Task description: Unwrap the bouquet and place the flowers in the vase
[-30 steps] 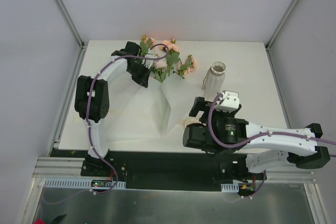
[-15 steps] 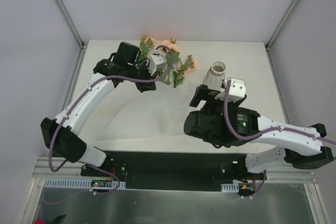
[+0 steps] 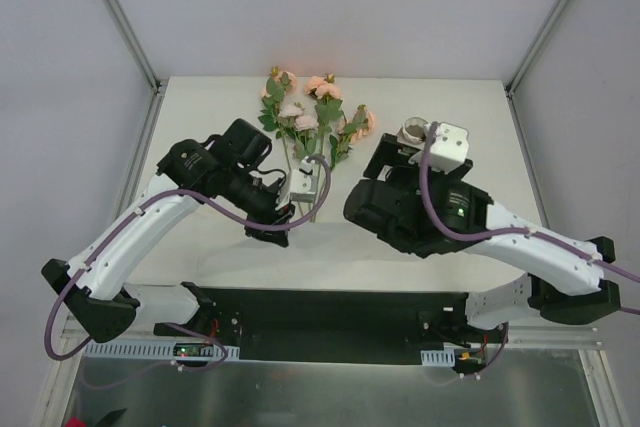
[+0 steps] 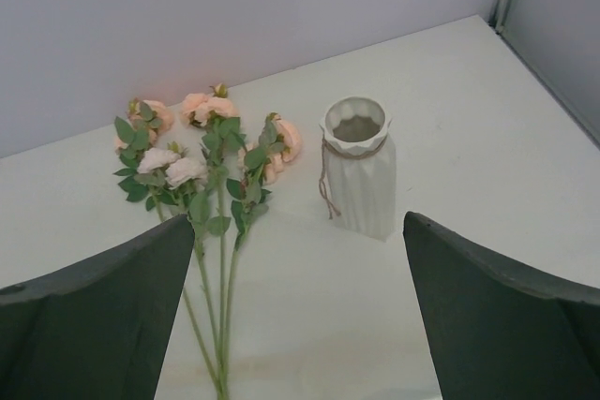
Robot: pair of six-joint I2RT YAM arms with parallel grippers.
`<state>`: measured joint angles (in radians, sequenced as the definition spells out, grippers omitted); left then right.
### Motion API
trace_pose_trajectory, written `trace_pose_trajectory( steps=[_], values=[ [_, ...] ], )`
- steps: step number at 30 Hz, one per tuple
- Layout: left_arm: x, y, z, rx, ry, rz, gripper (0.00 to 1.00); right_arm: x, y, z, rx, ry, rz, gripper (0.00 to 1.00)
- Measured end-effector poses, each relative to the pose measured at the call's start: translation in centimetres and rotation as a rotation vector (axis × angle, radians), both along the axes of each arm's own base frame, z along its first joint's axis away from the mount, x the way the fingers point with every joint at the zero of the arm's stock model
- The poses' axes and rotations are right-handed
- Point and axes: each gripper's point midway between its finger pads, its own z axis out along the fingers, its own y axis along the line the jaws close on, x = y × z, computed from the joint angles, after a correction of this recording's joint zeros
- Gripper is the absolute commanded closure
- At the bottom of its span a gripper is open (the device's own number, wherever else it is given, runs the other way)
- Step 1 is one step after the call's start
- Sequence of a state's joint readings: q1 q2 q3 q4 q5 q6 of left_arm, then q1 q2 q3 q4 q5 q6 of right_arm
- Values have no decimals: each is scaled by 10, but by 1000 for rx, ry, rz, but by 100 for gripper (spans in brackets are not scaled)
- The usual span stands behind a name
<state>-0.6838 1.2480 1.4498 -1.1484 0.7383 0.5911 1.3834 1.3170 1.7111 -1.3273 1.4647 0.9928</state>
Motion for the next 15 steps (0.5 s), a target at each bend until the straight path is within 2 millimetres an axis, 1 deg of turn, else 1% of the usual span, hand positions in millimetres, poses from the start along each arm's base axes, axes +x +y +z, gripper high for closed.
trace_pose_trajectory(
  steps=[2,4,6,7,8,9,10,11,12,14,15],
  values=[
    [-20,4,5,-2,35,-60,72,10,1,-7,-38,7,-45,3],
    [-35,4,13,-23,55,-109,70,22,3,-17,-94,19,-92,3],
    [-46,4,18,-44,71,-143,66,32,3,-27,-221,52,-123,2],
    [-53,4,22,-60,85,-167,65,37,5,-34,-286,78,-124,2],
    [-57,4,24,-72,91,-182,65,42,6,-41,-315,100,-123,1],
    [-62,4,26,-85,100,-199,64,48,10,-57,-332,145,-99,1],
    [-67,3,29,-97,110,-216,63,51,8,-75,-348,200,-63,2],
    [-71,3,31,-108,121,-232,62,57,1,-91,-370,256,-46,2],
    [-76,3,33,-119,128,-246,61,64,-5,-99,-374,300,-37,3],
    [-85,3,38,-144,138,-275,55,83,-13,-102,-341,359,-25,3],
    [-90,4,41,-156,137,-288,53,93,-14,-99,-317,374,-16,3]
  ],
)
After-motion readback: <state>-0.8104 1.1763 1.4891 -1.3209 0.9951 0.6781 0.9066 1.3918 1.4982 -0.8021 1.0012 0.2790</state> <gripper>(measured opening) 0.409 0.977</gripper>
